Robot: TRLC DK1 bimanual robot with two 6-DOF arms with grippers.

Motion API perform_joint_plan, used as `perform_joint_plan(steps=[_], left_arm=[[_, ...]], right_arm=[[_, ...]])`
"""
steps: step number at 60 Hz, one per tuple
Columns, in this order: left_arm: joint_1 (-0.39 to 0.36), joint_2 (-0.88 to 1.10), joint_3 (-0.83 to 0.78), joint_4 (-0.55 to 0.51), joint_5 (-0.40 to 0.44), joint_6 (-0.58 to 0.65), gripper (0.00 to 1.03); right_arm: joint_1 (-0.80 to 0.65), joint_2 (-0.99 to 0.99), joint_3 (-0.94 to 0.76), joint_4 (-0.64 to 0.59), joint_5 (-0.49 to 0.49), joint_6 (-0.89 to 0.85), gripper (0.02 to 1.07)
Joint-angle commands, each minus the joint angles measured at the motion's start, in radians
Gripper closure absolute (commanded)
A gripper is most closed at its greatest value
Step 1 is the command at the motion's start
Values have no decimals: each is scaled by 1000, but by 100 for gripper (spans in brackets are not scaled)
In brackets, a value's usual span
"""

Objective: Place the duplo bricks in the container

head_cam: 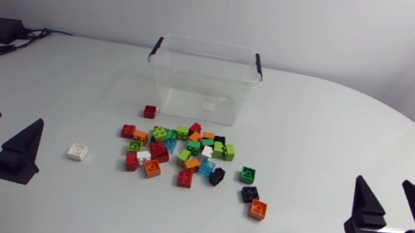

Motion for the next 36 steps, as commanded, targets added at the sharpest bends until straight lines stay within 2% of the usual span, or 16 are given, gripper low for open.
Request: perform_joint_plan(steps=[1, 14, 20, 36], left_arm=[[-3, -9, -19, -3, -6, -9, 5], [6, -9, -19, -1, -8, -7, 5], [49, -8, 5, 1, -12, -7, 5], [57, 47, 160, -65, -12, 1, 5]], right_arm=[[6, -5, -19, -1, -3, 17, 6], [5, -5, -17, 15, 14, 17, 6], [5, -5, -2, 10, 14, 16, 6], [6, 84, 124, 7, 14, 10, 6]])
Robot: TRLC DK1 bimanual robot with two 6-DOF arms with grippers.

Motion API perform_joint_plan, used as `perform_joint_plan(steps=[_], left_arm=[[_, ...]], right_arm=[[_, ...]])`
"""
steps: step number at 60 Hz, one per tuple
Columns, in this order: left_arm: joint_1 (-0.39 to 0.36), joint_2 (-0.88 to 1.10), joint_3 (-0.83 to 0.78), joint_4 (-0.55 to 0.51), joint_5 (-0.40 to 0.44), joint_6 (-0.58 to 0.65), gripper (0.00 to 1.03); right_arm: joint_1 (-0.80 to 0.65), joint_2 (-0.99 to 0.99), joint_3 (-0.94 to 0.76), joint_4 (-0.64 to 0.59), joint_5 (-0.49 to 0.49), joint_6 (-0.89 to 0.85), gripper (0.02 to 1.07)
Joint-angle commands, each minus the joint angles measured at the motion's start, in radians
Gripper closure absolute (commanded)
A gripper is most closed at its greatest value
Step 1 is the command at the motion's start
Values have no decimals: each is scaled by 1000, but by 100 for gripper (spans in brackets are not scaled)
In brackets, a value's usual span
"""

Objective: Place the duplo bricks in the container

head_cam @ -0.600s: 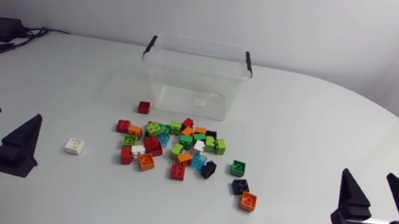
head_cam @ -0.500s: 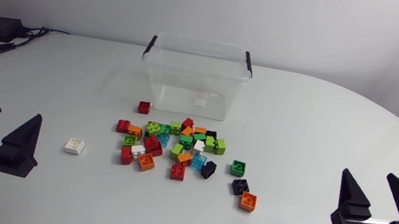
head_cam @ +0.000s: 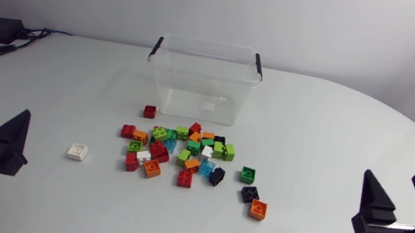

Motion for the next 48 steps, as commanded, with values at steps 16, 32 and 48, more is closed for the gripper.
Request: perform_joint_plan(steps=[16, 32, 48], left_arm=[[-35, 374, 269, -37, -5, 0, 5], [-56, 774, 454, -167, -5, -12, 6], [-53, 1247, 761, -554, -3, 104, 6]], right_arm=[[23, 299, 216, 13, 6, 14, 6], [25, 546, 314, -25, 8, 21, 7], [97, 640, 399, -155, 94, 30, 7]])
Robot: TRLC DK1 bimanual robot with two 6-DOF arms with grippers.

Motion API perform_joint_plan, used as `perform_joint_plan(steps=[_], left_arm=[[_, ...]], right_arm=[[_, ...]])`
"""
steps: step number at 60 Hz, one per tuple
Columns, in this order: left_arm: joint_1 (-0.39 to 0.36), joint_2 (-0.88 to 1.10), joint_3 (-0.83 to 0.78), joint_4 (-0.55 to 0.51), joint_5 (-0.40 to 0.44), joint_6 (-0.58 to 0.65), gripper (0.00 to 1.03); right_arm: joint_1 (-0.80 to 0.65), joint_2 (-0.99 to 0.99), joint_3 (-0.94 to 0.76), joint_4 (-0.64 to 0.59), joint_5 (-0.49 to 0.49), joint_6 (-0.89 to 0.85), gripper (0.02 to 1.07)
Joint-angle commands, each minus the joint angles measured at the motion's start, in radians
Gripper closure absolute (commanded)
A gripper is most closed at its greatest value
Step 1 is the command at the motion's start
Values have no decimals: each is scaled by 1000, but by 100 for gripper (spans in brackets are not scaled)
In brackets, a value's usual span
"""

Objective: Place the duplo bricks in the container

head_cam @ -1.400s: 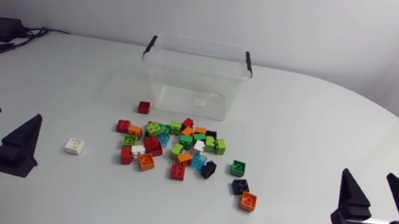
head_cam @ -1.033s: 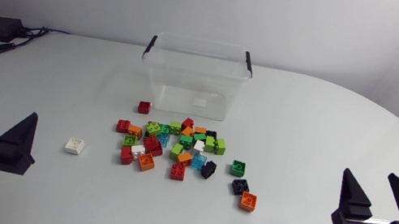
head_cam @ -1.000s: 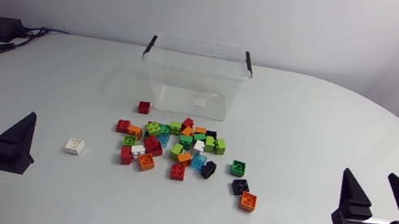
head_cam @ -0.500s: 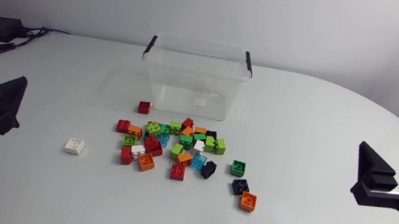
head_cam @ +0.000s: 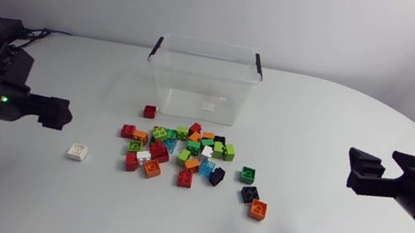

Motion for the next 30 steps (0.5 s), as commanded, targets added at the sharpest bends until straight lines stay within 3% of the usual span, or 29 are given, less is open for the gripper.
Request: perform_joint_plan(steps=[1, 11, 30], left_arm=[[-5, 136, 77, -69, -4, 48, 6], [-20, 270, 146, -121, -2, 7, 6], [-62, 463, 221, -140, -12, -47, 10]], right_arm=[[45, 40, 60, -57, 40, 18, 7], [56, 165, 178, -241, 35, 16, 7], [58, 334, 283, -415, -72, 4, 7]])
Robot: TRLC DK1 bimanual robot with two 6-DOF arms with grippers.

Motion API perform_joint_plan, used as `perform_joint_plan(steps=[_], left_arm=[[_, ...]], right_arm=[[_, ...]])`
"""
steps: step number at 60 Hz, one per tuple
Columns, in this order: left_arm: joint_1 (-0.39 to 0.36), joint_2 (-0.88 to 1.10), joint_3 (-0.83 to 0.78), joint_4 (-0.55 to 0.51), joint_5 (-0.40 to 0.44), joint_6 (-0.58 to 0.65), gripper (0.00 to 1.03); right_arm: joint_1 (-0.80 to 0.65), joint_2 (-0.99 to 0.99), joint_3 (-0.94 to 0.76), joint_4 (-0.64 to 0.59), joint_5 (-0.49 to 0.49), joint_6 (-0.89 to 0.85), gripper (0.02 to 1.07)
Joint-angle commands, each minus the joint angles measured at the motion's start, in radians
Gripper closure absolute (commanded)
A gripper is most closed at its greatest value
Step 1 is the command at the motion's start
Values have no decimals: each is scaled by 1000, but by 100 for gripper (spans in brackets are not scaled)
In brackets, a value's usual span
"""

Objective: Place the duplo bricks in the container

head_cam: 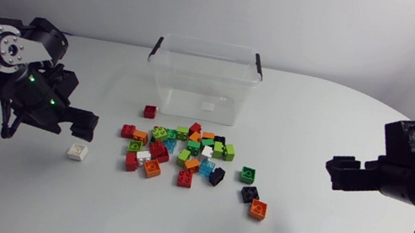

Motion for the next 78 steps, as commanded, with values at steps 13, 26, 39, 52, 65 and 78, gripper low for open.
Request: perform_joint_plan(steps=[13, 26, 39, 52, 65, 78], left_arm=[[-13, 133, 59, -33, -66, -50, 15], [15, 216, 90, -37, -66, -66, 16], [24, 267, 101, -16, -66, -67, 30], [39, 270, 93, 12, -65, -67, 60], [41, 284, 81, 9, -60, -63, 64], [47, 287, 71, 0, -48, -59, 66]], right_arm=[[26, 88, 57, -82, -69, 18, 7], [67, 131, 47, -85, -61, 39, 7], [101, 164, 35, -81, -60, 61, 10], [115, 184, 35, -87, -57, 62, 13], [122, 210, 34, -85, -55, 62, 13], [124, 229, 29, -84, -54, 58, 13]])
